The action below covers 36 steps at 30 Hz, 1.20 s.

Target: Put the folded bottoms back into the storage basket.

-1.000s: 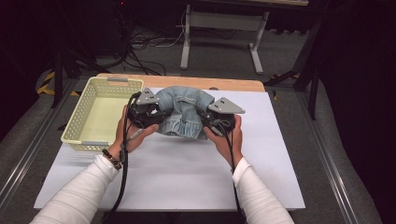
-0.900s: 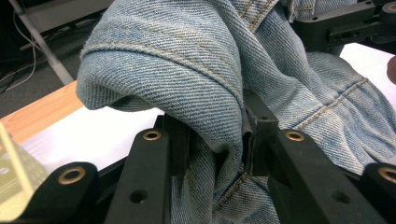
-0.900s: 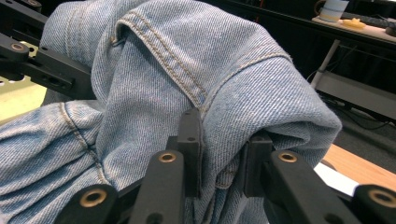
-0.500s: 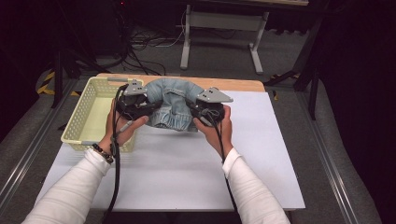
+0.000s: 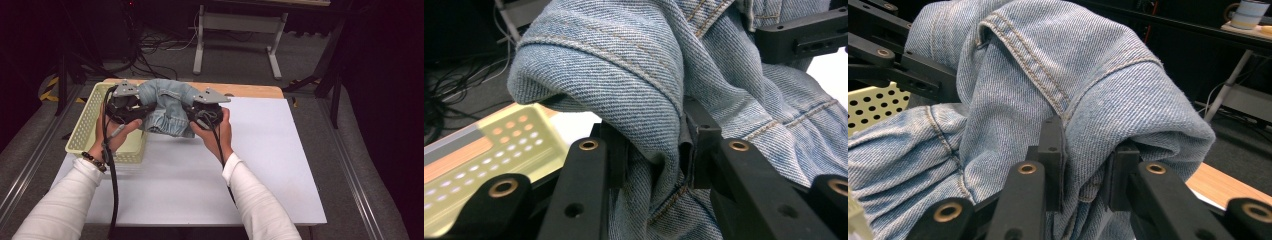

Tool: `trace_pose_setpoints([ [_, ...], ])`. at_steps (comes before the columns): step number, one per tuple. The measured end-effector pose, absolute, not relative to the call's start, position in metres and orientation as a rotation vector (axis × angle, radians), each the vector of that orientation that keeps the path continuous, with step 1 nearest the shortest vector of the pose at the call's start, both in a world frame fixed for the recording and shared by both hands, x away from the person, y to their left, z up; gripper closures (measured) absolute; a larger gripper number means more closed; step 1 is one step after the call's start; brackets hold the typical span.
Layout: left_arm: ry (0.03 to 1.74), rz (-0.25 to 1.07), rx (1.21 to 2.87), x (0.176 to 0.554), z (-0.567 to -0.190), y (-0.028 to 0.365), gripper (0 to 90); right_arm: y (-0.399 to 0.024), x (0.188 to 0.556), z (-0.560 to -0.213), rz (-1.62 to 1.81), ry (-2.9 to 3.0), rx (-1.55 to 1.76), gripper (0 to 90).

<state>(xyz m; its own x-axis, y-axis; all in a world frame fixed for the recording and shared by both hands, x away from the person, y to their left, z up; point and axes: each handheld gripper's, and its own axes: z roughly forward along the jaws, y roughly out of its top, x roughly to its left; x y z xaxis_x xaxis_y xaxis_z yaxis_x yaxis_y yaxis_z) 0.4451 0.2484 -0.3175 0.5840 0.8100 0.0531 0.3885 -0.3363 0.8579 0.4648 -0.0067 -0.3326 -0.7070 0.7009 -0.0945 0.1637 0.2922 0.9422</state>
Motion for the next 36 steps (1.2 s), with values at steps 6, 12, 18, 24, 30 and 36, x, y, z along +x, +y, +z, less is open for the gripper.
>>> trace_pose_setpoints([
  [6,1.006,0.632,1.945,0.446,-0.32,0.266,69.3,0.014,0.472,-0.337,1.447,2.098,0.788,74.6],
  [12,1.048,0.638,1.935,0.447,-0.326,0.282,69.3,0.034,0.478,-0.341,1.449,2.128,0.793,74.5],
  [18,1.088,0.647,1.931,0.449,-0.331,0.295,69.3,0.049,0.484,-0.344,1.437,2.156,0.787,74.6],
  [24,1.111,0.669,1.92,0.45,-0.331,0.304,69.4,0.061,0.49,-0.344,1.43,2.167,0.774,74.5],
  [30,1.126,0.681,1.912,0.45,-0.331,0.314,69.4,0.071,0.494,-0.344,1.443,2.173,0.764,74.2],
  [36,1.148,0.678,1.905,0.449,-0.332,0.325,69.7,0.082,0.494,-0.346,1.451,2.18,0.767,72.9],
])
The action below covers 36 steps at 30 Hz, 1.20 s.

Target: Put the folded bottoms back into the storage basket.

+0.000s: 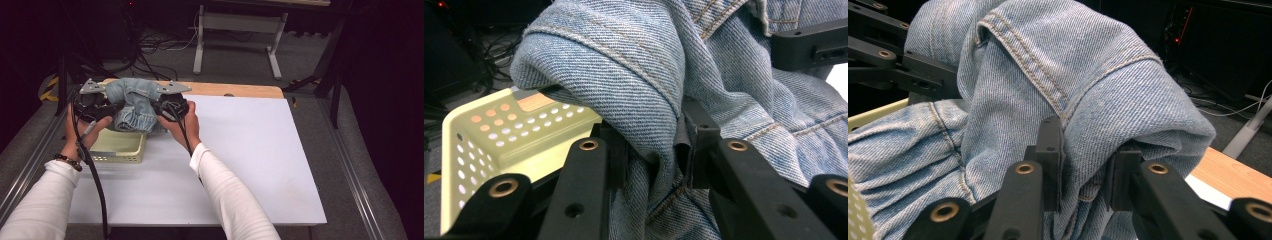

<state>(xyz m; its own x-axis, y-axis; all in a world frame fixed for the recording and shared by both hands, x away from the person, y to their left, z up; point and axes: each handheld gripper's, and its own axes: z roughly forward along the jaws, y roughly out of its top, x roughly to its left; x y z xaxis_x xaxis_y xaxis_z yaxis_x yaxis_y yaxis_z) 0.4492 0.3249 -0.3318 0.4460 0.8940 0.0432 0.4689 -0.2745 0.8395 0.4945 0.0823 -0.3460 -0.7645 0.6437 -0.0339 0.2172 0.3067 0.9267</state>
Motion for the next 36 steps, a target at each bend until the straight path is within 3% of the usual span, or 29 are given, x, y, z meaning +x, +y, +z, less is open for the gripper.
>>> trace_pose_setpoints([
  [6,1.149,0.655,1.905,0.448,-0.333,0.332,69.9,0.085,0.5,-0.351,1.449,2.193,0.783,63.1],
  [17,1.164,0.637,1.867,0.443,-0.331,0.349,70.5,0.078,0.502,-0.35,1.488,2.196,0.807,54.0],
  [30,1.285,0.557,1.906,0.463,-0.352,0.374,70.9,0.058,0.487,-0.346,1.439,2.191,0.751,50.1],
  [36,1.328,0.608,1.97,0.474,-0.361,0.376,71.1,0.033,0.474,-0.349,1.406,2.2,0.721,47.5],
])
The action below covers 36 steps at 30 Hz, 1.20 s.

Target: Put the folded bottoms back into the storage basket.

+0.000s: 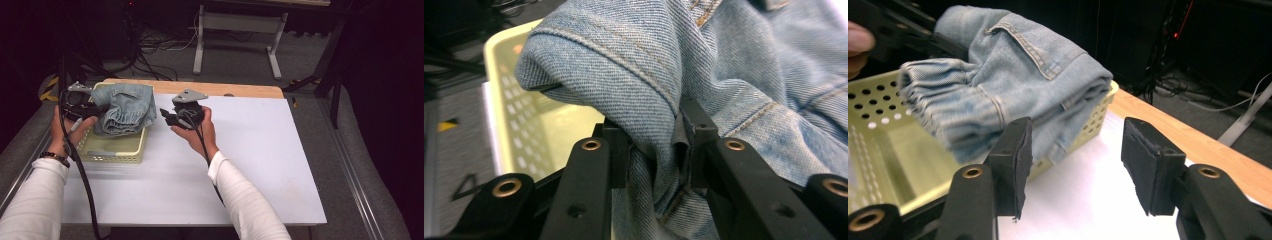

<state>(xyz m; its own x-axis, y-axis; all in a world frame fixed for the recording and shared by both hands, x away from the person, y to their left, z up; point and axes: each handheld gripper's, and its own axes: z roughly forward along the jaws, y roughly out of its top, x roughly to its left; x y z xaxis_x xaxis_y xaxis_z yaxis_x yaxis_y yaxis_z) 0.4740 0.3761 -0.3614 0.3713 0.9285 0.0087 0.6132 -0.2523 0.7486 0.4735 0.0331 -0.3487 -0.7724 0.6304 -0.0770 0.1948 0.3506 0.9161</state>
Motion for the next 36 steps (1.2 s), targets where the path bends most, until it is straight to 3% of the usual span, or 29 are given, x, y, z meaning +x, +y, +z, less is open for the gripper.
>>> trace_pose_setpoints([
  [7,1.38,0.507,2.027,0.488,-0.379,0.381,71.0,0.0,0.452,-0.357,1.367,2.191,0.687,46.9],
  [16,1.436,0.587,2.114,0.491,-0.38,0.386,70.9,-0.032,0.423,-0.38,1.34,2.239,0.686,45.1],
  [20,1.47,0.588,2.107,0.494,-0.382,0.387,67.6,-0.042,0.414,-0.386,1.328,2.245,0.685,44.4],
  [28,1.543,0.681,2.083,0.497,-0.382,0.385,48.2,-0.063,0.389,-0.4,1.232,2.233,0.618,43.4],
  [36,1.524,0.798,1.943,0.488,-0.37,0.388,47.7,-0.096,0.369,-0.409,1.269,2.175,0.615,39.6],
])
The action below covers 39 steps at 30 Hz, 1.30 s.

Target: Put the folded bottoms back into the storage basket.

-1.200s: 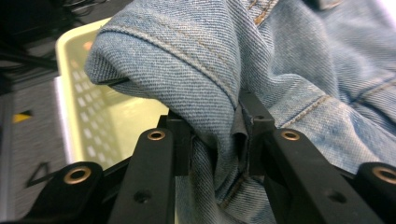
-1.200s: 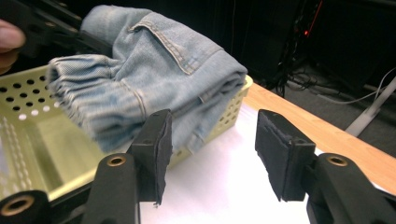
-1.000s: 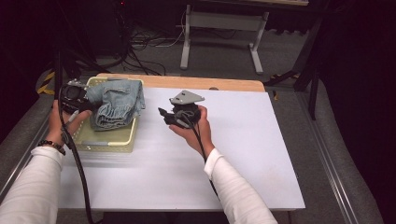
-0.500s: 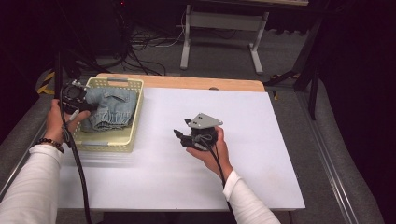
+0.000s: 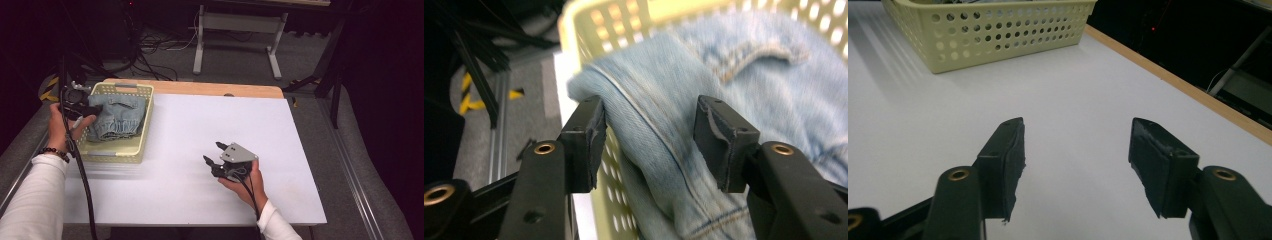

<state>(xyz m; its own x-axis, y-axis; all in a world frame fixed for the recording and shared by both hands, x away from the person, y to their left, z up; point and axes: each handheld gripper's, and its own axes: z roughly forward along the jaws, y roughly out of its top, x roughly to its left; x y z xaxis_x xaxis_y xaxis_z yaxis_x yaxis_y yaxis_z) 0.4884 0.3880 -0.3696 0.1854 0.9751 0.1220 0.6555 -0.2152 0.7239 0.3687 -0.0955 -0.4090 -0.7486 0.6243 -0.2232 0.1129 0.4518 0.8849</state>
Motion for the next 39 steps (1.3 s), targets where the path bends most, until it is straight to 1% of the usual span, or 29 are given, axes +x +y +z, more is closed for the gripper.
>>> trace_pose_setpoints([
  [1,1.511,0.798,1.919,0.488,-0.367,0.388,48.9,-0.101,0.366,-0.409,1.281,2.161,0.625,37.7],
  [3,1.487,0.813,1.89,0.486,-0.364,0.385,54.3,-0.108,0.362,-0.41,1.272,2.144,0.625,36.1],
  [8,1.412,0.752,1.932,0.491,-0.364,0.369,63.8,-0.124,0.356,-0.409,1.282,2.094,0.659,32.2],
  [9,1.394,0.739,1.948,0.492,-0.364,0.368,66.8,-0.127,0.355,-0.41,1.275,2.081,0.665,32.1],
  [14,1.349,0.685,2.01,0.501,-0.37,0.351,74.8,-0.138,0.352,-0.412,1.266,2.067,0.692,32.2],
  [16,1.313,0.661,2.041,0.503,-0.373,0.346,77.1,-0.141,0.351,-0.413,1.253,2.08,0.688,34.0],
  [18,1.303,0.665,2.076,0.507,-0.375,0.341,80.6,-0.141,0.351,-0.414,1.222,2.082,0.674,34.0],
  [22,1.295,0.623,2.129,0.513,-0.382,0.33,81.7,-0.14,0.353,-0.416,1.219,2.103,0.676,33.6],
  [26,1.307,0.619,2.207,0.518,-0.39,0.321,79.1,-0.136,0.355,-0.42,1.202,2.138,0.663,33.2],
  [35,1.322,0.573,2.304,0.523,-0.405,0.313,83.6,-0.131,0.355,-0.425,1.187,2.169,0.635,33.1],
  [39,1.327,0.561,2.336,0.524,-0.409,0.311,84.1,-0.131,0.356,-0.425,1.184,2.176,0.639,33.1],
])
